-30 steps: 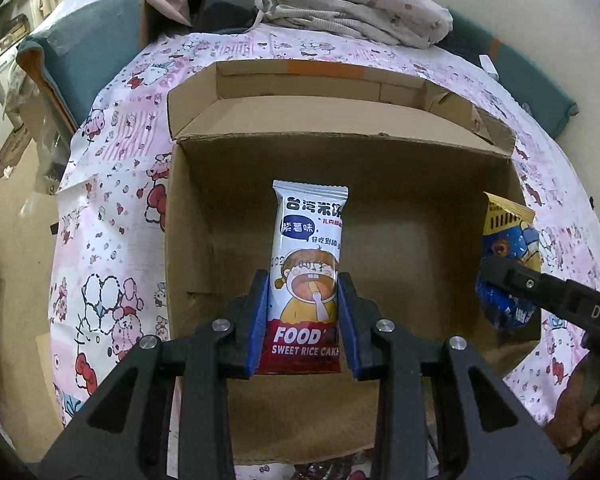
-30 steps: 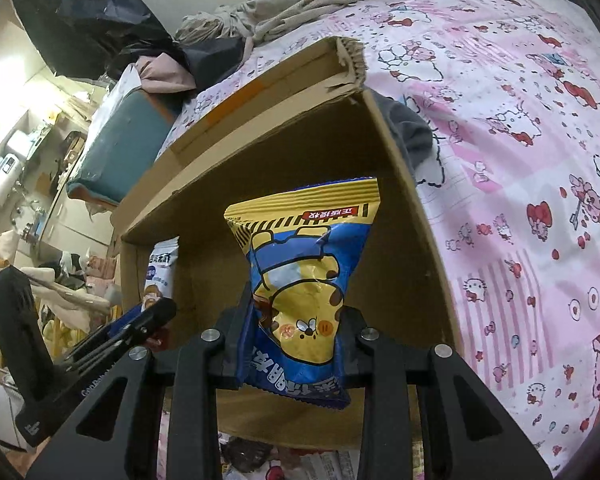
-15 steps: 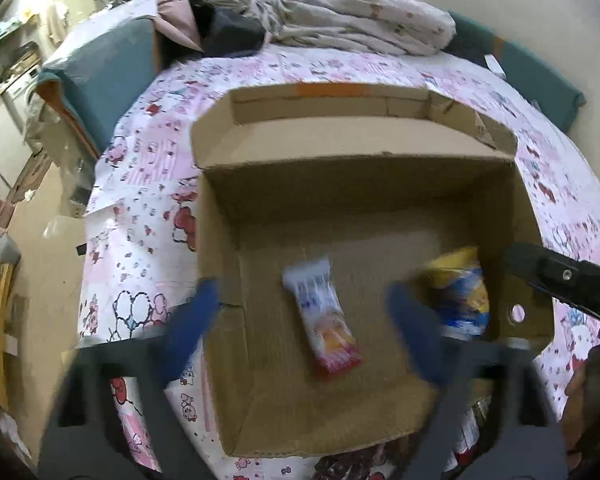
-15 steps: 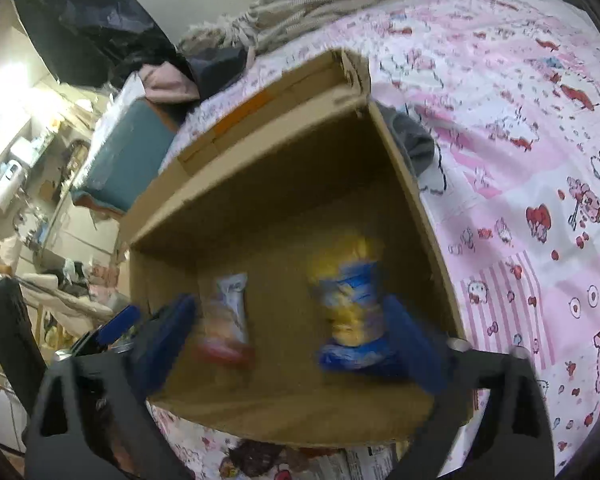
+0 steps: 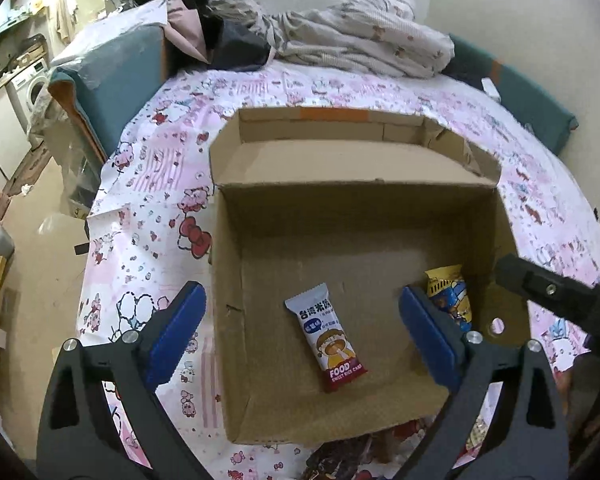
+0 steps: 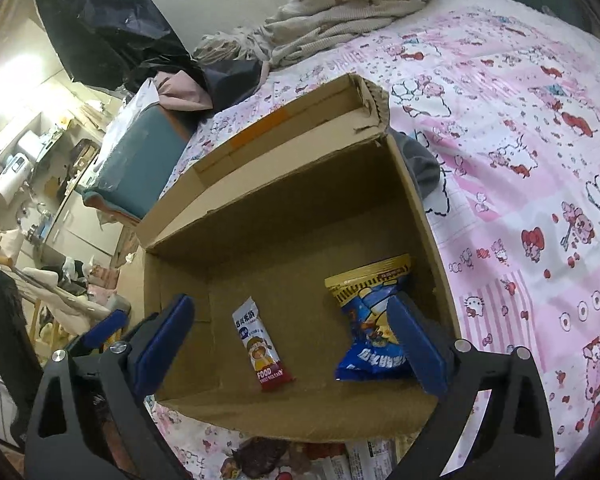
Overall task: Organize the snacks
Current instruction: 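Lift both grippers out of the box back toward the snack pile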
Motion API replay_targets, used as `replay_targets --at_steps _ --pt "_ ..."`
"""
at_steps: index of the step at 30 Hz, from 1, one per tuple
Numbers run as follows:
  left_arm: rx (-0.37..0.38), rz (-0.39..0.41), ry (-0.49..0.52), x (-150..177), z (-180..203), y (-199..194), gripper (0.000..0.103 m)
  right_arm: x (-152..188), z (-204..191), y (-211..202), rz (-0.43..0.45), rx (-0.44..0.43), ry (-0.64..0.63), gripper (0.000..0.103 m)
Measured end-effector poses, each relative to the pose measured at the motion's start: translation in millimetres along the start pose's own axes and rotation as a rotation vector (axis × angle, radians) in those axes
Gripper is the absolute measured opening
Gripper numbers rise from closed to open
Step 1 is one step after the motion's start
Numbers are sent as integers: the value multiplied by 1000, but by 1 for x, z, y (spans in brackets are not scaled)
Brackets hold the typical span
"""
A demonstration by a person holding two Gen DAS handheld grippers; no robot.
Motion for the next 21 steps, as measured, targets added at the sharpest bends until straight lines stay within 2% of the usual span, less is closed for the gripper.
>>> replay_targets --at_steps 6,13,18,21 --pt "3 10 -9 3 -6 -18 96 10 -7 -23 62 80 -32 99" --pt "6 20 -16 13 -14 -41 96 17 4 -46 60 56 52 100" --pt "34 8 -76 22 -28 -56 96 34 9 -67 88 48 76 100" --pt "33 6 -76 27 -32 -63 96 49 8 -75 78 56 73 100"
Point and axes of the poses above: each gripper's, at about its wrist camera, not at the fingertips, and y roughly the way its jaws point, z to its right, x to its underside, the point moved 1 cm from there along y, roughly the way its jaws point, and after that the axes turned 6 degrees about y, right-handed, at the moved point
